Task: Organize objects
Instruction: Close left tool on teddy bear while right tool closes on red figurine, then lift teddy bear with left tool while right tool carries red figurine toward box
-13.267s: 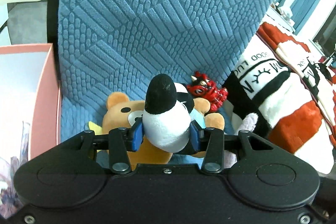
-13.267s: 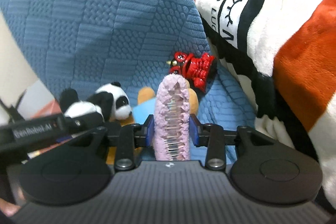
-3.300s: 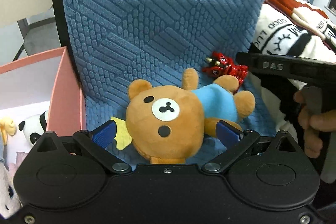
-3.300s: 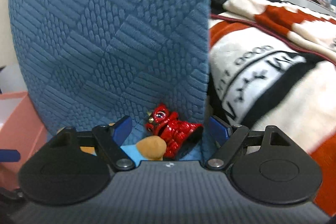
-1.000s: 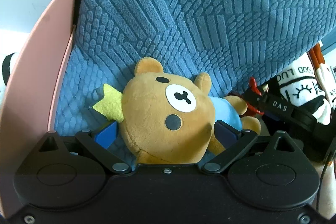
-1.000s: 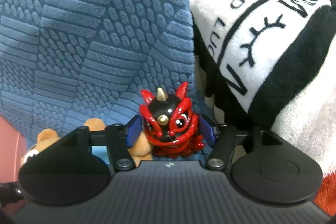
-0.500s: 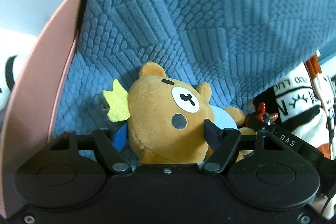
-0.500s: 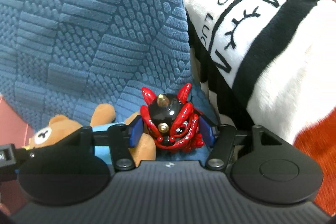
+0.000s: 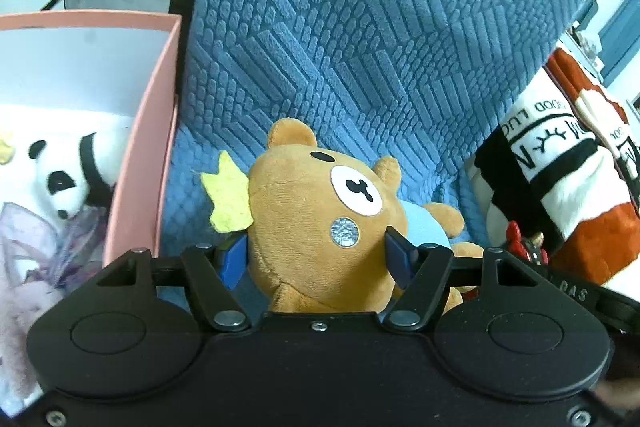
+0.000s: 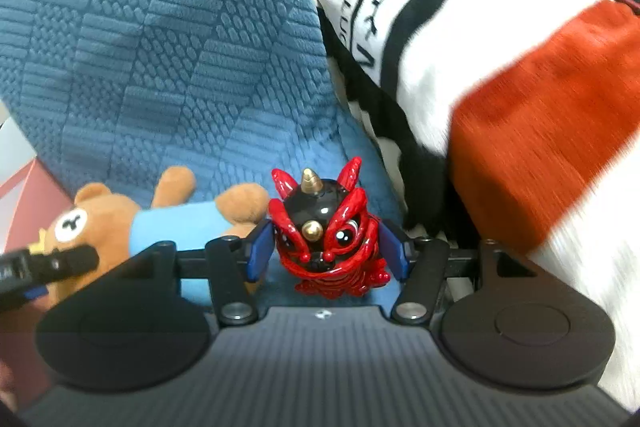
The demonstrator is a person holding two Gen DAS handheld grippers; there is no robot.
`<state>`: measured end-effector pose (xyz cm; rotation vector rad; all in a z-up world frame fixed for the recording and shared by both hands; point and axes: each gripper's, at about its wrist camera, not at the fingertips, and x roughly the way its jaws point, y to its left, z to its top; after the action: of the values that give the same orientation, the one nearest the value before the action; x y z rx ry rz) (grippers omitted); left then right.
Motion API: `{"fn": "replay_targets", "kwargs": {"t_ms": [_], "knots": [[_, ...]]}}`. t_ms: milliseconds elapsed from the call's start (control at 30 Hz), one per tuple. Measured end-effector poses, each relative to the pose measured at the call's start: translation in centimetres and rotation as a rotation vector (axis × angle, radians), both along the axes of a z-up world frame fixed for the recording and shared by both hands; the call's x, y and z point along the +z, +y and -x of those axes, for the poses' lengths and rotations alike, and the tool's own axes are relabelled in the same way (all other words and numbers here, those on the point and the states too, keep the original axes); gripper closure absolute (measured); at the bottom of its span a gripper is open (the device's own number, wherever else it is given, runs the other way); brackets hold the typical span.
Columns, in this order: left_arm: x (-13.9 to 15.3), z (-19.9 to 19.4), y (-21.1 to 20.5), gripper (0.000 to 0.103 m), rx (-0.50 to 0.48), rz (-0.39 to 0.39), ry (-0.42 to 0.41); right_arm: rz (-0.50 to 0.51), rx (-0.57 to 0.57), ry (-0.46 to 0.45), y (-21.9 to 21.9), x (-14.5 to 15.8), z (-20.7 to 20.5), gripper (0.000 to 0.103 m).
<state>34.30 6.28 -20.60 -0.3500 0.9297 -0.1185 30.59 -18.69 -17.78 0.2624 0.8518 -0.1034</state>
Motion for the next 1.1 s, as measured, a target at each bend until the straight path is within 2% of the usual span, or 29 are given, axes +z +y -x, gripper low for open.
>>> {"fn": "replay_targets", "kwargs": {"t_ms": [133,500,700,867,1100], "knots": [[0.7,1.7,-0.1,0.04,-0.015,-0.013,-0.022,-0.008,0.012,0.003,1.0,-0.9,1.3,0.042],[2.3,6.8,-1.5,0.044,-0.012,-0.094,-0.084,-0.015,0.025,-0.002,2.1,0.2,6.6,0.043],[2.6,8.7,-1.4,0.044,0.009,-0.089,-0.056,-0.035,0.03,0.006,2.1,1.2,8.3,0.043],[3.9,10.0,-1.6,0.044,0.008,-0.111,-0.074,-0.035,0.042,0.008,2.3,2.2,9.6,0.043],[5.7,11.6,-0.7,0.044,0.027,-0.1,-0.051,-0.041,0.063,0.015,2.4,3.8,11.2,0.043]]}}
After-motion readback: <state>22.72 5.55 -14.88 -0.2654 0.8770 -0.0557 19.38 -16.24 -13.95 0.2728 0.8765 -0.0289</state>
